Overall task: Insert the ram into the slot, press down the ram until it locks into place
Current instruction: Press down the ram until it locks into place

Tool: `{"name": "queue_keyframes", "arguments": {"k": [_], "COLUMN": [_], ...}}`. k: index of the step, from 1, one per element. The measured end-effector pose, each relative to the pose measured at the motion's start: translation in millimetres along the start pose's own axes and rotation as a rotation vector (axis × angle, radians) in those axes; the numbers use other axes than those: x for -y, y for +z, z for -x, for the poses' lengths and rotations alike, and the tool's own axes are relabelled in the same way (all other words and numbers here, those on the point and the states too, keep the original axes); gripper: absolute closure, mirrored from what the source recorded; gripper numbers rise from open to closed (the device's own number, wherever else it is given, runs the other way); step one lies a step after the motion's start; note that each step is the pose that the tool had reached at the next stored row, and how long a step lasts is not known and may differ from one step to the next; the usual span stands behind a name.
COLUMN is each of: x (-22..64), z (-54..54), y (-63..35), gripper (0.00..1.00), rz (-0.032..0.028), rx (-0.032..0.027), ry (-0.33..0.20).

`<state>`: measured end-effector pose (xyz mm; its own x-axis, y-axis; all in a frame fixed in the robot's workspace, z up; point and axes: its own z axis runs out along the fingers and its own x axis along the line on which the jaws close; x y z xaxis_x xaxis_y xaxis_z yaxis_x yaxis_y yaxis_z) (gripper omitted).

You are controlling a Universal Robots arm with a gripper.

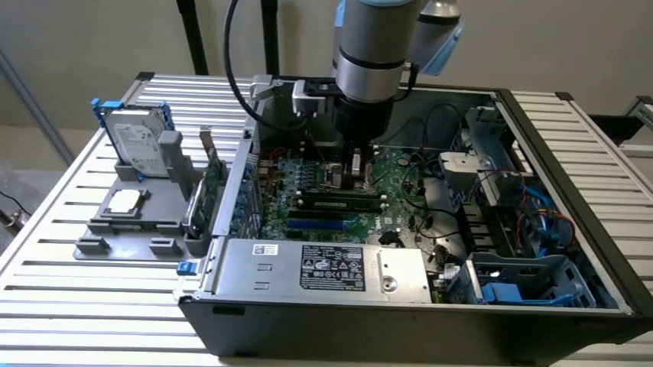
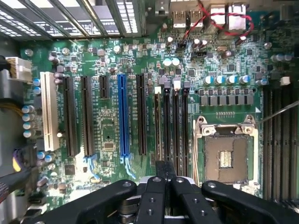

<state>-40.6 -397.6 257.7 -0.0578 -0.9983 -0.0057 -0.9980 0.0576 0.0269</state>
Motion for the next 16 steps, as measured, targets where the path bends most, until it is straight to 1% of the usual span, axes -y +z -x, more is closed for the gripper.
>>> {"name": "queue_keyframes", "arguments": {"k": [2, 16], "x": [1.0, 1.0], "z": [-0.2, -0.2], "y": [-8.2, -8.7], "gripper": [0.89, 0.89], "rz": [0.0005, 0.0004], "rx": [-0.0004, -0.0002], "ry": [0.0, 0.0]}}
